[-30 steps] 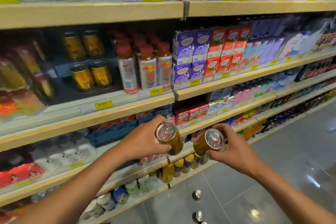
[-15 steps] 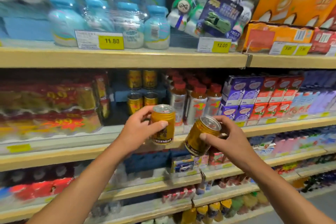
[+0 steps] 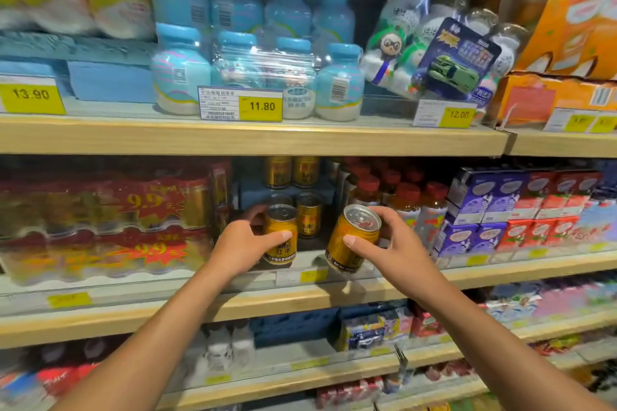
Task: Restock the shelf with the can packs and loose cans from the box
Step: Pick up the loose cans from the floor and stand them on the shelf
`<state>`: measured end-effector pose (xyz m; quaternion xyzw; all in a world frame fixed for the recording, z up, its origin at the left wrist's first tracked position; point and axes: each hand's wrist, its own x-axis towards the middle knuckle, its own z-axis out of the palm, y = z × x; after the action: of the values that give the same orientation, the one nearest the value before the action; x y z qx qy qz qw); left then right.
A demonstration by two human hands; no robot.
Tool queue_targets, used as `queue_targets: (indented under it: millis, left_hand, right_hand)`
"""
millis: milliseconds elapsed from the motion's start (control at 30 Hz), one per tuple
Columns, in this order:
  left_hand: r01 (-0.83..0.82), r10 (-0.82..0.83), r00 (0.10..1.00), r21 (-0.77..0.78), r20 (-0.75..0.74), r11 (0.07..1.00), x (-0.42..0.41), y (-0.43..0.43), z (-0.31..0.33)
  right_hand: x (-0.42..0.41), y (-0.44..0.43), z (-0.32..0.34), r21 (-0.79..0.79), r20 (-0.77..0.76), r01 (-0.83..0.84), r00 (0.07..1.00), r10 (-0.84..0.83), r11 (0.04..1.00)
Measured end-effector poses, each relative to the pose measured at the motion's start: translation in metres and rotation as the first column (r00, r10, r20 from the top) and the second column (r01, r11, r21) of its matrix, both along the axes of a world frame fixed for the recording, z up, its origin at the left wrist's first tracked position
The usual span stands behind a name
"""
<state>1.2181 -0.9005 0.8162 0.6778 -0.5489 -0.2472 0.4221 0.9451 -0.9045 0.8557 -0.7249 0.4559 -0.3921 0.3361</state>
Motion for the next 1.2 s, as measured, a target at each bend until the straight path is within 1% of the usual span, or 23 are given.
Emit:
queue_targets:
  millis: [200, 300, 367, 467, 633, 700, 733, 800, 867, 1000, 1200]
  left_hand:
    - [-0.01, 0.001, 0.992, 0.065, 0.126, 0.998, 0.003, -0.006, -0.002]
    - [-0.013, -0.001, 0.987, 0.09, 0.16, 0.996, 0.004, -0.012, -0.006]
    - [-0.016, -0.002, 0.985, 0.106, 0.172, 0.994, 0.003, -0.015, -0.008]
    - [-0.018, -0.002, 0.984, 0.111, 0.178, 0.994, 0.002, -0.017, -0.01]
    - [-0.02, 0.002, 0.983, 0.098, 0.184, 0.995, 0.005, -0.018, -0.014]
    - [-0.022, 0.005, 0.985, 0.094, 0.175, 0.995, 0.005, -0.019, -0.014]
    - [-0.022, 0.007, 0.985, 0.087, 0.172, 0.996, 0.005, -0.019, -0.014]
    - [-0.016, 0.002, 0.987, 0.084, 0.16, 0.996, 0.005, -0.018, -0.014]
    - [0.001, -0.012, 0.991, 0.083, 0.134, 0.997, 0.007, -0.017, -0.015]
    - [0.003, -0.015, 0.99, 0.09, 0.137, 0.996, 0.008, -0.017, -0.016]
    - [0.015, -0.031, 0.988, 0.099, 0.153, 0.995, 0.009, -0.017, -0.015]
  right_hand:
    - [0.033, -0.015, 0.002, 0.004, -0.099, 0.041, 0.994, -0.041, 0.999]
    - [0.049, -0.021, -0.001, 0.026, -0.142, 0.088, 0.986, -0.083, 0.996]
    - [0.058, -0.025, -0.005, 0.043, -0.183, 0.12, 0.977, -0.11, 0.992]
    - [0.068, -0.033, -0.01, 0.032, -0.191, 0.145, 0.972, -0.137, 0.989]
    - [0.084, -0.052, 0.008, 0.043, -0.237, 0.233, 0.947, -0.217, 0.972]
    - [0.092, -0.061, 0.018, 0.026, -0.308, 0.238, 0.926, -0.219, 0.971]
    - [0.097, -0.068, 0.021, 0.004, -0.32, 0.232, 0.922, -0.219, 0.973]
    - [0.105, -0.077, 0.03, -0.012, -0.26, 0.219, 0.941, -0.215, 0.976]
    - [0.113, -0.087, 0.037, -0.107, -0.206, 0.206, 0.952, -0.225, 0.973]
    - [0.123, -0.105, 0.032, -0.124, -0.231, 0.208, 0.945, -0.232, 0.97]
    - [0.126, -0.114, 0.016, -0.169, -0.209, 0.239, 0.939, -0.271, 0.956]
